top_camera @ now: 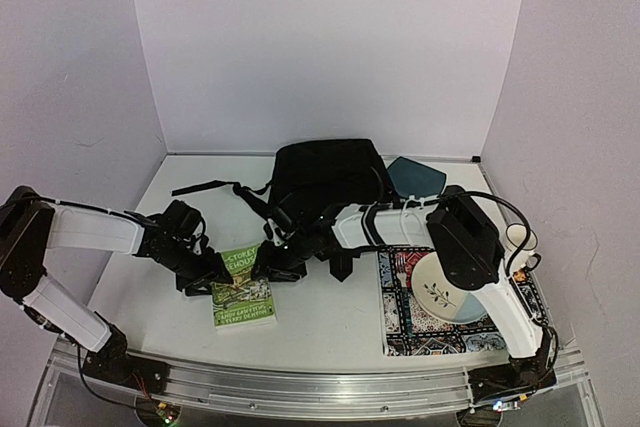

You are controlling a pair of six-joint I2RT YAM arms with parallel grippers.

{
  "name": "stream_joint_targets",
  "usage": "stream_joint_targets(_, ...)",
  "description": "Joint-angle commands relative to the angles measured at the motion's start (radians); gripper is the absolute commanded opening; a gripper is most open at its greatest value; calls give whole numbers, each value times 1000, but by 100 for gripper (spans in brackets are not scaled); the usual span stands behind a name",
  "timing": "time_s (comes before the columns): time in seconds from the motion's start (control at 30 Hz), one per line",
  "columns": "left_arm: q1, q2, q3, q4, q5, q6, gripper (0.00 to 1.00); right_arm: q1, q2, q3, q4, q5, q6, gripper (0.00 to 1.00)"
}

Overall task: Pack the student bag
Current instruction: Pick up the book from the center of the board.

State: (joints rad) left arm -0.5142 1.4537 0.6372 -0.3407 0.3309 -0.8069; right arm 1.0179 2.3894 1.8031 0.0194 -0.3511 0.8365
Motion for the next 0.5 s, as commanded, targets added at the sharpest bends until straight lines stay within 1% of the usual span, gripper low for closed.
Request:
stream_joint_targets(0.0, -10, -10, -34, 146, 95, -53, 58, 24, -4, 0, 174, -140, 57, 43)
stream_joint_targets(0.03, -10, -14, -38, 157, 97, -61, 58, 25, -10, 5, 182, -146, 56, 40)
stream_joint_targets(0.23, -10, -64, -46, 177, 54, -88, 57, 23, -56, 14, 234, -199, 57, 10)
stream_joint_targets(0.3, -10, -81, -48, 183, 38, -95, 57, 21, -76, 3, 257, -220, 61, 3)
stream_joint_targets(0.37, -11, -92, -51, 192, 27, -100, 57, 20, -89, -3, 275, -243, 61, 0)
stream_joint_targets(0.47, -10, -108, -50, 202, 15, -100, 57, 16, -106, -23, 292, -250, 67, 0)
